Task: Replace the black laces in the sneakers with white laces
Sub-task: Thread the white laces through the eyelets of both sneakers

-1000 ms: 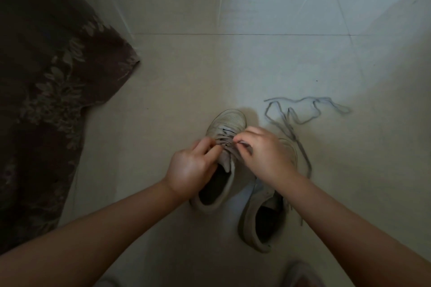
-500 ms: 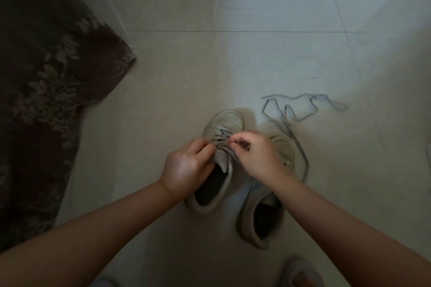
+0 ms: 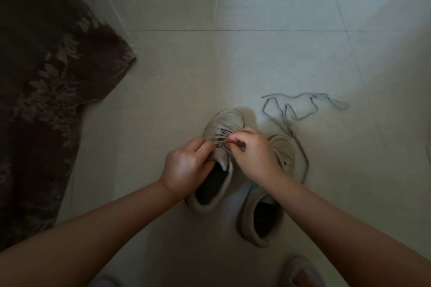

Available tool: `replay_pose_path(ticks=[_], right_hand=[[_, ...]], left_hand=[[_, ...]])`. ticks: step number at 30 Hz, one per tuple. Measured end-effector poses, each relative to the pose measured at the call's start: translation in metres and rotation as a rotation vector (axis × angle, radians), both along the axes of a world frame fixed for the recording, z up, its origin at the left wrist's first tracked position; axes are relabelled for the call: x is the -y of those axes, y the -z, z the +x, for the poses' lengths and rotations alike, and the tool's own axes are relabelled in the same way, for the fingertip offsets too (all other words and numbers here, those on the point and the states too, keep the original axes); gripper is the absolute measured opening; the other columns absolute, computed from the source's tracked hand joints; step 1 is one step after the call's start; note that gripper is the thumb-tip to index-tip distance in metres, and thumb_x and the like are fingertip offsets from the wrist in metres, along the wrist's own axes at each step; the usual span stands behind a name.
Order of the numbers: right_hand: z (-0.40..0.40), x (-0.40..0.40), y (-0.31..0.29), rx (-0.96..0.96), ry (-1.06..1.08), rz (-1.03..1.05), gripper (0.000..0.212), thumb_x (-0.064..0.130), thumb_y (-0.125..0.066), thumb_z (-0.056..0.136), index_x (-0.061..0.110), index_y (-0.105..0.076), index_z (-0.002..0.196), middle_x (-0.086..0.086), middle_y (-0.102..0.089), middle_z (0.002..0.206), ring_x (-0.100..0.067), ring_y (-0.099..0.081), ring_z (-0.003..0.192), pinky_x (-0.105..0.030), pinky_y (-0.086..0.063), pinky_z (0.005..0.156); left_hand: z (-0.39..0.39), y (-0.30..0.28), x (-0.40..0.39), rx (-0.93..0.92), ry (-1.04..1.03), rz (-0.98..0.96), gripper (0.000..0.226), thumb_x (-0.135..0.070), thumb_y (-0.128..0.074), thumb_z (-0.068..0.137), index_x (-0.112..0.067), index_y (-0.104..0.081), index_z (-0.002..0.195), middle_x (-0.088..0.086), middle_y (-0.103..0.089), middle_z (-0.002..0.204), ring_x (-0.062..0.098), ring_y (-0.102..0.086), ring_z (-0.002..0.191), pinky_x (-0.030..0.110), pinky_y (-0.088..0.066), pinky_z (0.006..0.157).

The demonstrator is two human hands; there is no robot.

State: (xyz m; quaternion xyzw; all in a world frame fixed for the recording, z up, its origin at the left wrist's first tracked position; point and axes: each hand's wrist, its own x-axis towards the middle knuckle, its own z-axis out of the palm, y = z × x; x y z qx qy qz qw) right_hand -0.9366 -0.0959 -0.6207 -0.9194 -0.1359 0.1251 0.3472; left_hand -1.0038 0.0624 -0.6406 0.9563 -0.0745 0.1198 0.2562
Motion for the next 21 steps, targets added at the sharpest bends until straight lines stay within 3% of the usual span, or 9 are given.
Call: replay_pose_path(ticks=[2,5,9,13,16,18,21], right_hand=[[0.0,-0.004,0.001,-0.073,0.063,0.045,0.009,0.009,-0.07,0.08,0.013,-0.075,0.086,0.006,-0.058,0.082,-0.002,-0.053,0.067,-0.019,-0.042,0.069],[0.005,-0.005,0.001,-0.104,0.038,0.064,0.011,0.007,-0.072,0.078,0.014,-0.076,0.085,0.006,-0.062,0.081,-0.003,-0.055,0.069,-0.012,-0.043,0.068],[0.006,0.0,0.003,-0.145,0.063,0.101,0.009,0.009,-0.074,0.076,0.017,-0.075,0.082,0.002,-0.069,0.08,-0.002,-0.058,0.069,-0.014,-0.044,0.069],[-0.002,0.0,0.007,-0.123,0.087,0.077,0.01,0.016,-0.074,0.079,0.015,-0.075,0.088,0.001,-0.057,0.092,-0.009,-0.054,0.088,-0.015,-0.04,0.082],[-0.003,-0.001,0.01,-0.206,0.154,0.113,0.014,0.015,-0.074,0.08,0.011,-0.075,0.093,-0.001,-0.05,0.099,-0.013,-0.051,0.098,-0.011,-0.035,0.086],[-0.007,-0.002,0.011,-0.28,0.223,0.16,0.016,0.014,-0.073,0.081,0.009,-0.074,0.095,0.0,-0.047,0.1,-0.009,-0.05,0.096,-0.002,-0.034,0.08],[-0.011,-0.001,0.015,-0.385,0.303,0.258,0.013,0.013,-0.072,0.082,0.01,-0.075,0.094,-0.005,-0.051,0.105,-0.012,-0.055,0.098,0.001,-0.037,0.079]], left_hand=[[0.001,0.001,-0.001,-0.007,-0.008,0.006,0.009,-0.03,-0.053,0.077,-0.023,-0.052,0.083,0.001,-0.061,0.076,0.021,-0.058,0.069,0.028,-0.041,0.041],[-0.001,0.0,0.0,-0.03,-0.036,0.001,0.01,-0.031,-0.053,0.077,-0.023,-0.052,0.083,0.0,-0.06,0.077,0.017,-0.054,0.071,0.028,-0.04,0.042],[-0.002,0.0,-0.001,-0.085,-0.001,-0.029,0.021,-0.04,-0.057,0.079,-0.02,-0.06,0.083,-0.002,-0.061,0.086,0.017,-0.058,0.08,0.029,-0.046,0.047],[-0.001,-0.008,-0.002,-0.143,0.021,-0.132,0.035,-0.053,-0.058,0.08,-0.019,-0.064,0.084,-0.005,-0.06,0.092,0.014,-0.061,0.081,0.03,-0.05,0.054],[0.001,-0.013,0.0,-0.217,-0.071,-0.206,0.027,-0.048,-0.052,0.08,-0.024,-0.063,0.087,-0.009,-0.058,0.093,0.012,-0.061,0.079,0.031,-0.051,0.056],[0.004,-0.014,0.003,-0.273,-0.125,-0.206,0.029,-0.044,-0.047,0.076,-0.025,-0.063,0.089,-0.008,-0.058,0.092,0.014,-0.062,0.079,0.032,-0.051,0.058],[0.01,-0.017,0.006,-0.328,-0.169,-0.173,0.025,-0.032,-0.054,0.071,-0.022,-0.066,0.091,-0.003,-0.061,0.09,0.021,-0.063,0.08,0.033,-0.051,0.06]])
